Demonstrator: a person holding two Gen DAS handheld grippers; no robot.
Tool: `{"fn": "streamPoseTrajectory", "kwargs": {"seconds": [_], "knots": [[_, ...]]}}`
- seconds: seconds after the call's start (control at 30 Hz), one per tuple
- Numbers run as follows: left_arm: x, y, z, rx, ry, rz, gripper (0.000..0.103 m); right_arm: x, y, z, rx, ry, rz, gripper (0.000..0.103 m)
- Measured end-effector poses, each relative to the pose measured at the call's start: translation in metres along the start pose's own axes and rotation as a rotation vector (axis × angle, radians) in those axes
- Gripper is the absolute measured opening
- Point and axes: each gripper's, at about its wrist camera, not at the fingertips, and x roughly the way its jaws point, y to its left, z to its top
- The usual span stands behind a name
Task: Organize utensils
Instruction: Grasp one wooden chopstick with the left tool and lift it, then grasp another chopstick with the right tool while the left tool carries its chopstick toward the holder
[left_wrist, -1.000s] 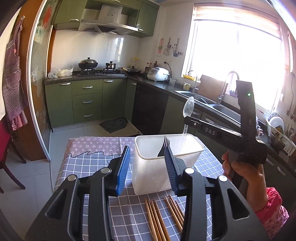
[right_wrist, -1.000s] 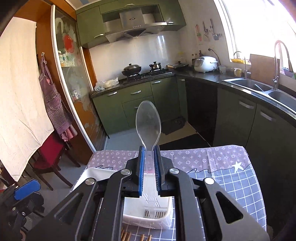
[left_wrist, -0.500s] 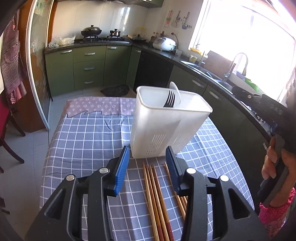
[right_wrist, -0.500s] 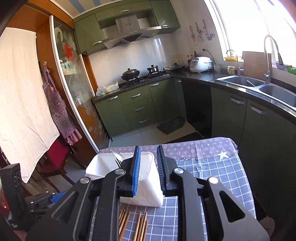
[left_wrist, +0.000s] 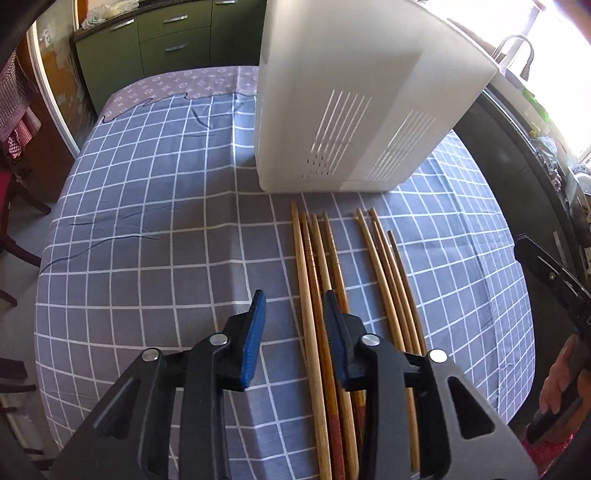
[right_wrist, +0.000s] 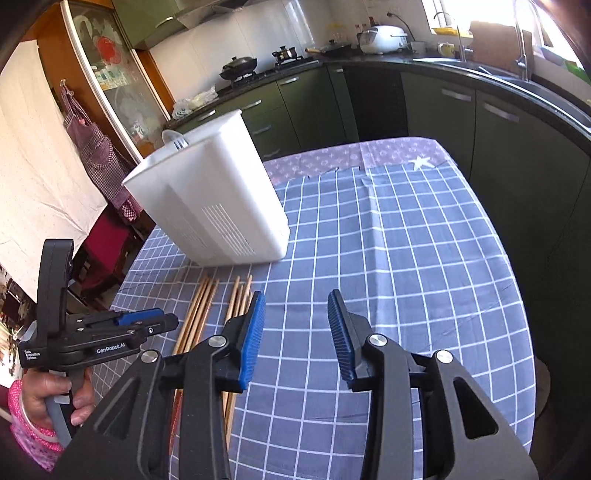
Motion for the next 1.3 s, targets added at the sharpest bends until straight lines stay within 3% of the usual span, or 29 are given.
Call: {"fn": "streamPoseTrajectory", "kwargs": {"seconds": [0.43,0.53,0.73,0.93,1.0,1.1,1.3], "knots": [[0.016,-0.013,0.003,0.051,0.042,0.062,0.022,0.011,-0.001,-0.002,0.012,0.036,0.02,0.036],[0.022,-0.022,0.006,0.073,0.049,0.089,0.011,0.013,0.001,-0.002,0.006,0.048,0.021,0.036],[0.023,-0.021,0.011,0.053,0.055,0.056,0.007,0.018,0.01,-0.002,-0.024,0.075,0.015,0.039],[-0.005,-0.009,0.014,0.041,-0.049,0.053,0.007,0.036,0.025,0.001,-0.05,0.159,0.057,0.038],[-0.019,-0.008,0.014,0.047,-0.099,0.056,0.007,0.047,0.032,0.001,-0.063,0.196,0.073,0.025],[-0.038,-0.007,0.011,0.059,-0.168,0.058,0.007,0.067,0.04,0.001,-0.065,0.265,0.085,0.017],[-0.066,-0.011,0.0,0.086,-0.27,0.051,0.007,0.088,0.048,0.001,-0.059,0.314,0.07,0.016]]}}
